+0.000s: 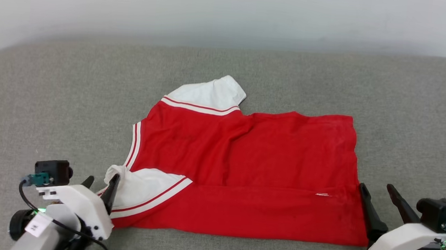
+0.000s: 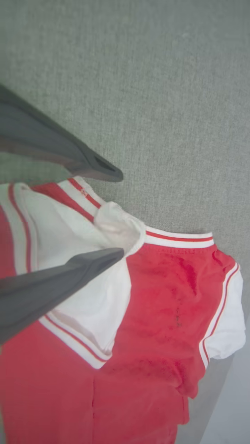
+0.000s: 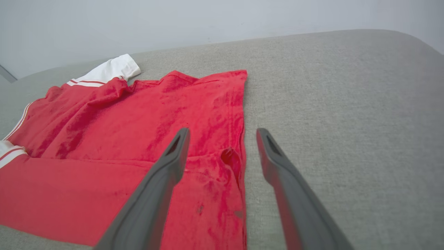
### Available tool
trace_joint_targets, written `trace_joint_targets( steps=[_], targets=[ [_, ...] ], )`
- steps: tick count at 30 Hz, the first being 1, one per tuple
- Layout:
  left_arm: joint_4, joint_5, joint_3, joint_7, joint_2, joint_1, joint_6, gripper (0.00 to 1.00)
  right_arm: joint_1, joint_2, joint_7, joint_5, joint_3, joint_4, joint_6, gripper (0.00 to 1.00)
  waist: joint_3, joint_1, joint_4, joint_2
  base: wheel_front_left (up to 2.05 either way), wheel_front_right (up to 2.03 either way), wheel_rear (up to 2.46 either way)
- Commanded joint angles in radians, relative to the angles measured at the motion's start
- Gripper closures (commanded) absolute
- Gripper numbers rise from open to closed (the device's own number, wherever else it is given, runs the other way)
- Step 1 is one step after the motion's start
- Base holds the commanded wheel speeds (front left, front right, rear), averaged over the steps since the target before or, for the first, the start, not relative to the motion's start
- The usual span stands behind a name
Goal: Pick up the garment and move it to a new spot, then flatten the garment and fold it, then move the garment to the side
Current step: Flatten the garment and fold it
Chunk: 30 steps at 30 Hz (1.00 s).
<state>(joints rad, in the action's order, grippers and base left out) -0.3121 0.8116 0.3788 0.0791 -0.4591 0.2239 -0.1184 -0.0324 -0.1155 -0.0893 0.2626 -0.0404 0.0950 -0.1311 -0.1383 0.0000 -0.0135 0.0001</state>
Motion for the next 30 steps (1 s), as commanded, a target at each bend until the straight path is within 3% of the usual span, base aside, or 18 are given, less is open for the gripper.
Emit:
trace_joint_targets(
  steps=[1, 11, 17, 23, 24, 25, 26, 30],
  targets=[
    [0.016, 0.010, 0.003, 0.044, -0.027, -0.017, 0.002, 0.00, 0.018, 0.010, 0.000, -0.011, -0.004, -0.015, 0.001, 0.00, 0.029, 0.0000, -0.009, -0.0001, 0.00, 0.00, 0.00],
    [0.153, 0.110, 0.016, 0.375, -0.176, -0.082, -0.026, 0.00, 0.073, 0.039, -0.022, -0.024, -0.013, -0.087, 0.001, 0.00, 0.055, 0.0000, -0.050, -0.0001, 0.00, 0.00, 0.00],
    [0.168, 0.145, 0.014, 0.470, -0.204, -0.090, -0.061, 0.00, 0.047, 0.048, -0.013, -0.008, 0.001, -0.102, 0.001, 0.00, -0.010, 0.0000, -0.083, -0.0001, 0.00, 0.00, 0.00],
    [0.118, 0.191, 0.036, 0.560, -0.188, -0.085, -0.068, 0.00, 0.023, 0.054, -0.014, 0.010, 0.002, -0.091, 0.001, 0.00, -0.061, 0.0000, -0.109, -0.0001, 0.00, 0.00, 0.00],
    [0.112, 0.198, 0.042, 0.568, -0.179, -0.084, -0.062, 0.45, 0.022, 0.053, -0.016, 0.011, -0.002, -0.085, 0.001, 0.00, -0.063, 0.0000, -0.111, -0.0001, 0.00, 0.00, 0.00],
    [0.107, 0.202, 0.046, 0.571, -0.170, -0.084, -0.056, 0.65, 0.019, 0.053, -0.022, 0.013, -0.007, -0.080, 0.001, 0.00, -0.066, 0.0000, -0.113, -0.0001, 0.00, 0.00, 0.00],
    [0.105, 0.206, 0.049, 0.569, -0.163, -0.082, -0.049, 1.00, 0.016, 0.053, -0.027, 0.017, -0.010, -0.076, 0.001, 0.00, -0.068, 0.0000, -0.114, -0.0001, 0.00, 0.00, 0.00],
    [0.111, 0.192, 0.049, 0.546, -0.165, -0.072, -0.035, 1.00, 0.009, 0.033, -0.082, 0.034, -0.028, -0.061, 0.001, 0.00, -0.065, 0.0000, -0.111, -0.0001, 0.00, 0.00, 0.00]
  ],
)
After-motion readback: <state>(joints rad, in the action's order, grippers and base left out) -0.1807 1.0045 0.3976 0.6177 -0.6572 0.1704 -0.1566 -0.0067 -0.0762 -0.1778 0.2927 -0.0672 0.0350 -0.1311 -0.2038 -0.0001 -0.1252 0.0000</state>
